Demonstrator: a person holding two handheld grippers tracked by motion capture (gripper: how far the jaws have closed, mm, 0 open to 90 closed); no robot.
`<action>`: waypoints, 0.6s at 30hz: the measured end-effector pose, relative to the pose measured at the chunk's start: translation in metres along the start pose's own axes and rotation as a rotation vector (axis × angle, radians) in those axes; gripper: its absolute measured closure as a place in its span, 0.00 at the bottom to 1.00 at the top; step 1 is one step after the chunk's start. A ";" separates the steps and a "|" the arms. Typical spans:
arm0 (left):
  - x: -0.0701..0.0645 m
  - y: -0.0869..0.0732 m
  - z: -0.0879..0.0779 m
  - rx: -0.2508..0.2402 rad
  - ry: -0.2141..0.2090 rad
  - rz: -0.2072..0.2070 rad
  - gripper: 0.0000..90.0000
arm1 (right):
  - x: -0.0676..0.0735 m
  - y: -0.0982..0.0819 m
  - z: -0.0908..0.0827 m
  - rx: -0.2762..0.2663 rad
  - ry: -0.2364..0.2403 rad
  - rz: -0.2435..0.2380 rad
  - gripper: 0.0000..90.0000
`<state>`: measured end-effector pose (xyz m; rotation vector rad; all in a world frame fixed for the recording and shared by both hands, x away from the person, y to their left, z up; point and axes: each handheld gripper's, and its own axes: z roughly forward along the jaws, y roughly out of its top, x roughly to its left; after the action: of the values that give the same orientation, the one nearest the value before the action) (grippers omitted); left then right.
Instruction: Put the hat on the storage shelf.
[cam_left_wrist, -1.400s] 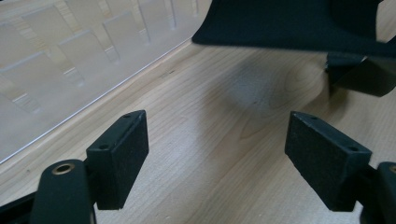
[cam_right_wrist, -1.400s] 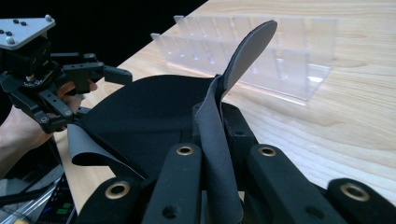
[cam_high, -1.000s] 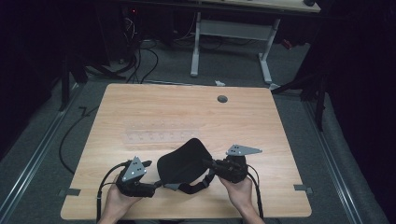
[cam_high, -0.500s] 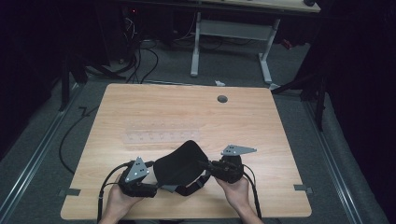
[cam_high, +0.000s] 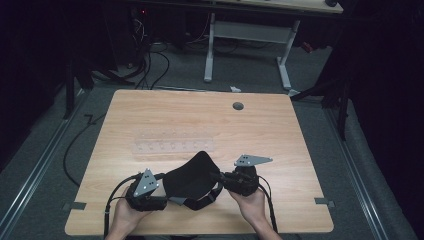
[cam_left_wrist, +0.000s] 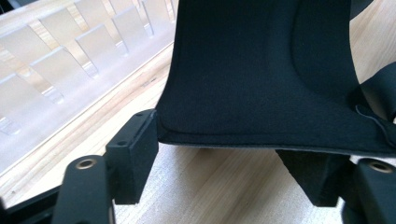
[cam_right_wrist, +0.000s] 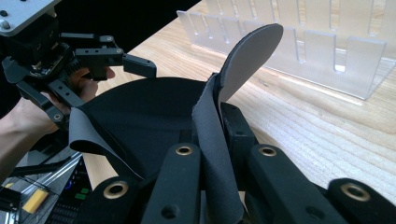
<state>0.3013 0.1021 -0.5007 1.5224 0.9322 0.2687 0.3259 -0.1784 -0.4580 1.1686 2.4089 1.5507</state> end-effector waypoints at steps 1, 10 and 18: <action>0.000 0.000 0.000 0.001 0.002 -0.002 0.36 | 0.000 0.000 0.001 0.001 0.002 0.001 0.95; -0.004 -0.002 0.002 0.017 -0.028 0.013 0.47 | 0.001 0.001 0.002 0.011 0.006 -0.001 0.95; -0.005 0.000 0.003 0.036 -0.039 0.016 0.52 | 0.003 0.002 0.007 0.011 0.025 0.008 0.95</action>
<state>0.3000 0.0964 -0.4997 1.5633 0.8981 0.2343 0.3278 -0.1705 -0.4590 1.1686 2.4346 1.5655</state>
